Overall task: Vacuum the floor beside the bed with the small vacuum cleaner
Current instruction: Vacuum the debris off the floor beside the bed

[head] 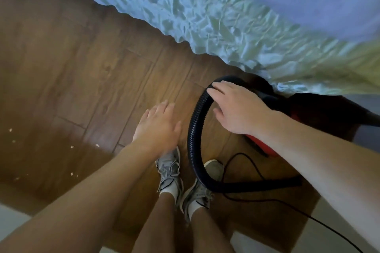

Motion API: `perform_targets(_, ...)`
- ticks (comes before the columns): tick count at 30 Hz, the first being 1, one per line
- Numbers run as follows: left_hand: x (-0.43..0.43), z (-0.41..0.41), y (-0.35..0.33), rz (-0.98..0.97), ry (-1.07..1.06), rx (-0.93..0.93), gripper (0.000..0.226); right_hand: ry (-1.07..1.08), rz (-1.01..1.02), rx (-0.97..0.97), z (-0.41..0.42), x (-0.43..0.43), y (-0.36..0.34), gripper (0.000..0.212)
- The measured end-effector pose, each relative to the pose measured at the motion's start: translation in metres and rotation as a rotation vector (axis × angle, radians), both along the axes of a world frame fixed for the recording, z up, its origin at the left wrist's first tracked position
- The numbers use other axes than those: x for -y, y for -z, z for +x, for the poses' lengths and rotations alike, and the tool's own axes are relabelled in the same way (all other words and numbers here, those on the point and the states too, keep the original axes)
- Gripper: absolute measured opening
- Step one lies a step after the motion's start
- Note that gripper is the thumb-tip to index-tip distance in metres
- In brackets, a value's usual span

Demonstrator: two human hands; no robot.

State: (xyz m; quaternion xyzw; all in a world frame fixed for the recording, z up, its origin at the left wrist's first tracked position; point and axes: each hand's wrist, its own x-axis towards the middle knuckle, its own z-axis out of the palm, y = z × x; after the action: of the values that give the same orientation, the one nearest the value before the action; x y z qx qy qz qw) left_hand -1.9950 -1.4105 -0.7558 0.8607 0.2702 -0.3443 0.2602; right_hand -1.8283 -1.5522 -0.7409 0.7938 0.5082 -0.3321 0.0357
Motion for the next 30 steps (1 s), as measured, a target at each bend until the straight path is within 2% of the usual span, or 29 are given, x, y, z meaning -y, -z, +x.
perform_targets(11, 0.033, -0.015, 0.032, -0.155, -0.061, -0.088, 0.064, -0.232, 0.013, 0.002, -0.006, -0.016, 0.045, 0.066)
perform_targets(15, 0.033, -0.019, 0.037, -0.189, -0.082, -0.085, 0.061, -0.342, 0.012, -0.002, -0.009, -0.023, 0.053, 0.056)
perform_targets(19, 0.035, -0.023, 0.044, -0.209, -0.117, -0.048, 0.052, -0.315, 0.025, -0.028, -0.008, -0.029, 0.059, 0.047)
perform_targets(25, 0.037, -0.028, 0.048, -0.219, -0.226, 0.019, 0.045, -0.227, 0.067, -0.039, 0.008, -0.036, 0.056, 0.044)
perform_targets(30, 0.036, -0.023, 0.041, -0.238, -0.355, 0.079, 0.022, -0.16, 0.126, -0.029, 0.021, -0.036, 0.047, 0.044)
